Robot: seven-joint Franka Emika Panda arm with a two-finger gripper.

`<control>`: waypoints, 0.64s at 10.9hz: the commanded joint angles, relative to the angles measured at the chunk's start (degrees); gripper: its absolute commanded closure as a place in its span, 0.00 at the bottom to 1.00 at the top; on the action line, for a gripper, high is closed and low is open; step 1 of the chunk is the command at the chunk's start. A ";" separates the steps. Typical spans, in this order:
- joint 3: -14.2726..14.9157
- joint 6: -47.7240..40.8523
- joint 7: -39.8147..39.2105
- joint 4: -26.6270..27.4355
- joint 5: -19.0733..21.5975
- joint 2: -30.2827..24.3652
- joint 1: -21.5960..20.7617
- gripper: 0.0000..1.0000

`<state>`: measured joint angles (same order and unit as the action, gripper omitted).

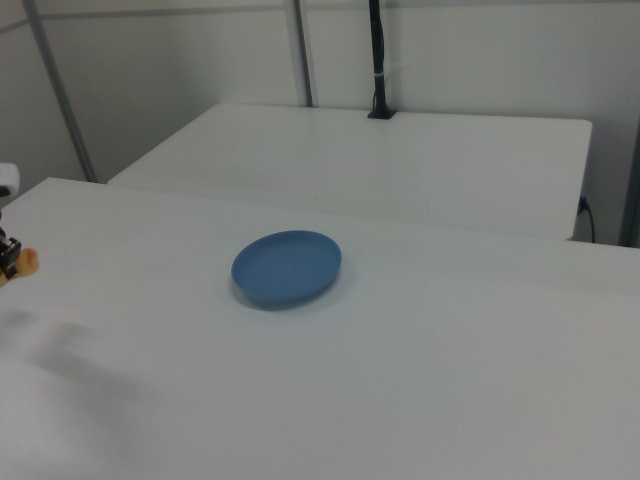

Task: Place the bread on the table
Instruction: 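Carry the held bread roll away from the plate and lower it onto the table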

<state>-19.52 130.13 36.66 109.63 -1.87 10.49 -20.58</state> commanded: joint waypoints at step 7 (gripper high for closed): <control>-5.62 2.66 17.83 3.65 -12.45 7.43 -5.25 1.00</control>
<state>-24.59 130.15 52.38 110.95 -11.00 17.60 -24.67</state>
